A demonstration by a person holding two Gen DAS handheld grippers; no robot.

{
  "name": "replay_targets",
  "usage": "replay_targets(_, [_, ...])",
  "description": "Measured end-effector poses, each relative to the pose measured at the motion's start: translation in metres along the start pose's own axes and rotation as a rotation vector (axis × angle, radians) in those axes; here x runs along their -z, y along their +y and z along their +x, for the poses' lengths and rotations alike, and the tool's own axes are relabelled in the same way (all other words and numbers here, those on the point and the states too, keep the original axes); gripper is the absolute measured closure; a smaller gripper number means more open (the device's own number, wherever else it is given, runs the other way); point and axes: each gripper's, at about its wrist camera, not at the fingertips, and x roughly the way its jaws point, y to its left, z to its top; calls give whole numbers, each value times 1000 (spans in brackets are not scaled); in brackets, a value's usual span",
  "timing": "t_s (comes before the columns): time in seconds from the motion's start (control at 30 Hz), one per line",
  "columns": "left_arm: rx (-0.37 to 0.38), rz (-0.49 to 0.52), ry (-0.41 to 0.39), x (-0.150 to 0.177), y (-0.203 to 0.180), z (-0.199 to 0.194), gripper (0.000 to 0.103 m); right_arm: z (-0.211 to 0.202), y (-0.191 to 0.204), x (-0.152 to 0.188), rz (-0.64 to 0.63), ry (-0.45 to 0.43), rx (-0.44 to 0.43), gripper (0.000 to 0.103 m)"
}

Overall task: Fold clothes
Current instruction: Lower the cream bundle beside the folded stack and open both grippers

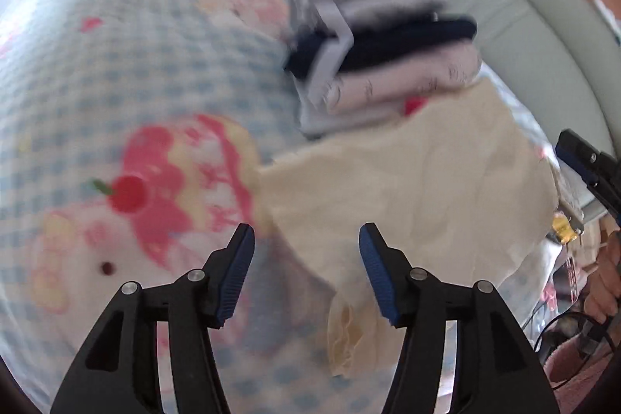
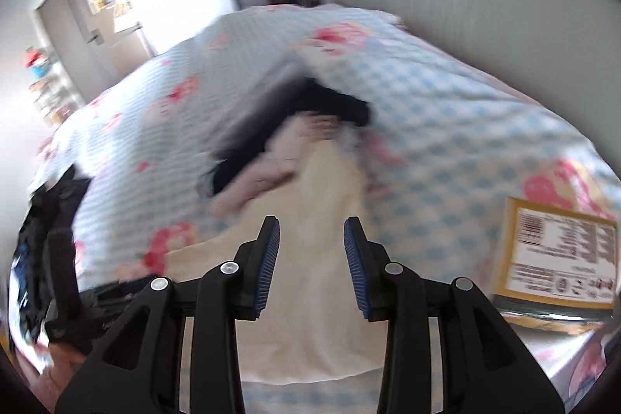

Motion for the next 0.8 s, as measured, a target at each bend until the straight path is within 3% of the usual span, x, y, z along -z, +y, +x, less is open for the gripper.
replay_targets(0.07, [25, 34, 6, 6, -7, 5, 45, 19, 11, 5, -33, 67, -35, 68])
replay_targets(0.2, [75, 102, 17, 18, -22, 16, 52, 69, 8, 23, -38, 174, 50, 69])
replay_targets(0.23, [88, 119, 20, 21, -25, 18, 52, 76, 2, 27, -30, 178, 75, 73])
replay_targets(0.3, [73, 142, 51, 27, -26, 28, 51, 87, -11, 35, -10, 183, 114, 91])
replay_targets(0.4, [65, 6, 181, 30, 4, 50, 37, 87, -28, 38, 44, 183, 79, 103])
replay_targets(0.5, [47, -3, 121, 22, -6, 29, 40, 83, -34, 35, 72, 175, 50, 103])
replay_targets(0.53, [40, 25, 79, 19, -14, 19, 43, 78, -33, 33, 81, 158, 47, 100])
replay_targets(0.67, [86, 99, -48, 5, -39, -4, 43, 54, -20, 23, 66, 42, 55, 65])
replay_targets(0.73, [75, 106, -37, -3, -41, 11, 43, 58, -17, 19, 63, 44, 56, 64])
replay_targets(0.8, [49, 74, 52, -10, -26, 38, 45, 71, -19, 19, 62, 72, 69, 64])
